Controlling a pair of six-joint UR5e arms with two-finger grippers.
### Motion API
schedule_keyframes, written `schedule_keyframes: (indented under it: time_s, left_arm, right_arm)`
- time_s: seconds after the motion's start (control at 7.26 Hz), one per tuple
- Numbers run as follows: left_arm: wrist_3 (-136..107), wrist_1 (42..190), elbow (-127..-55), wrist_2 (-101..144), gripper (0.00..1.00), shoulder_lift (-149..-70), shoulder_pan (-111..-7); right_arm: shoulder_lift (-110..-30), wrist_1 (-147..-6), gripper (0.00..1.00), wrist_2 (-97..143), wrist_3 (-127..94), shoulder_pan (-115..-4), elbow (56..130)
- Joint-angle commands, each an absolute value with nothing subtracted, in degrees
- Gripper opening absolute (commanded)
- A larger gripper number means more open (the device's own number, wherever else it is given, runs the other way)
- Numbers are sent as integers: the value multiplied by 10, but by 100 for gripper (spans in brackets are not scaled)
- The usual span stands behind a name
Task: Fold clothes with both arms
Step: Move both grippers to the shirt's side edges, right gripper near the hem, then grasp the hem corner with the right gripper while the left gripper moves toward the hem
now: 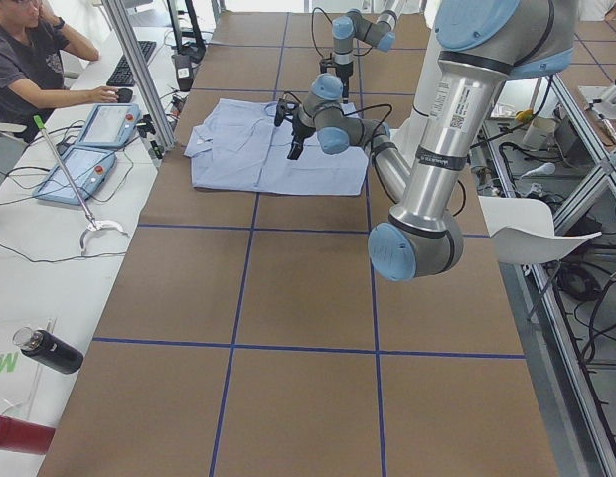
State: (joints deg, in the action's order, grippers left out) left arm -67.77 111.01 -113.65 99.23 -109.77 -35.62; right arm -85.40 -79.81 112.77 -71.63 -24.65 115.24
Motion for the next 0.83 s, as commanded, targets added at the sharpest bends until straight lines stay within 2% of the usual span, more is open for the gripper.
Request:
schedule_keyframes:
  time_s: [0.0,0.41,0.69]
  left_arm:
    - [-679,1110,-1137,991,99,-1099,-356]
    - [-678,1110,-1136,991,99,-1098,-356]
    - [-678,1110,-1137,991,99,-1100,-356]
  right_arm:
    - [-854,-802,73,1129,-717,-238,1146]
    - [-854,-803,70,1128,-717,-218,1142]
    - [-856,-804,62,1130,-717,-219,1141]
